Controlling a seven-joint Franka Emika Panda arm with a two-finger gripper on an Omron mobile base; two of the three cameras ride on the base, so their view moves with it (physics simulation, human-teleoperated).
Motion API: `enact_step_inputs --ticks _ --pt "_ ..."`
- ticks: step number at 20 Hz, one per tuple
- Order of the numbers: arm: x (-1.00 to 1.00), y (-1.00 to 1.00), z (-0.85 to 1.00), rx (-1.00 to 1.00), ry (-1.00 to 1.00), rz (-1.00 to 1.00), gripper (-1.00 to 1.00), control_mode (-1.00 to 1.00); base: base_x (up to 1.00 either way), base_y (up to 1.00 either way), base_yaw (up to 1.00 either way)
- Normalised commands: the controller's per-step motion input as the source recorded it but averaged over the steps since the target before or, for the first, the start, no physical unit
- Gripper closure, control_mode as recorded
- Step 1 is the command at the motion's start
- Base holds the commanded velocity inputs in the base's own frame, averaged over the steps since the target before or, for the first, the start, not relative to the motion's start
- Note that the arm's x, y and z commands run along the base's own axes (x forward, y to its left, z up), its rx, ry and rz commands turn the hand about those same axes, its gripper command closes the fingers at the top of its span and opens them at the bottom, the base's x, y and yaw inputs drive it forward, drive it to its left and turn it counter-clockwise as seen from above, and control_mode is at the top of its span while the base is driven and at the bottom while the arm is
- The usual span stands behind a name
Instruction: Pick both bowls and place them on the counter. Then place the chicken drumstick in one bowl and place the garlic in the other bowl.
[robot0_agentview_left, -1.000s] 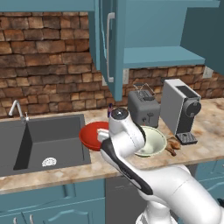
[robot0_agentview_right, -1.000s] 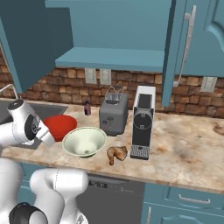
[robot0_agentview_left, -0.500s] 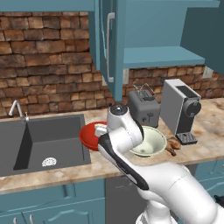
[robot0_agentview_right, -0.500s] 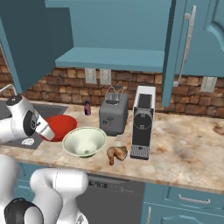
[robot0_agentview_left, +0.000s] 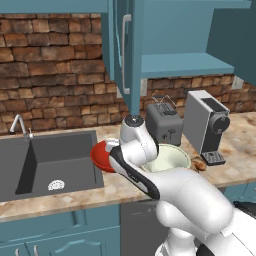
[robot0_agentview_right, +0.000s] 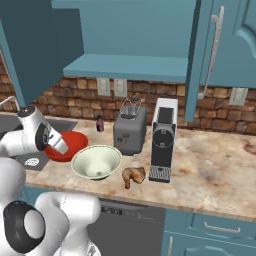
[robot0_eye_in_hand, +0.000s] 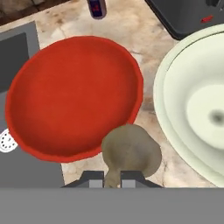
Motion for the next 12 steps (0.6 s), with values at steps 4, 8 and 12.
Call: enact_step_inputs --ticks 4,8,12 --pt "0.33 0.19 -0.24 0.0 0.0 0.06 1.0 -1.0 0.0 0.0 0.0" --pt "0.26 0.09 -0.22 0.0 0.0 0.05 1.0 -1.0 0.0 0.0 0.0" --pt "0.1 0.01 -0.21 0.0 0.0 0.02 1.0 -1.0 0.0 0.0 0.0"
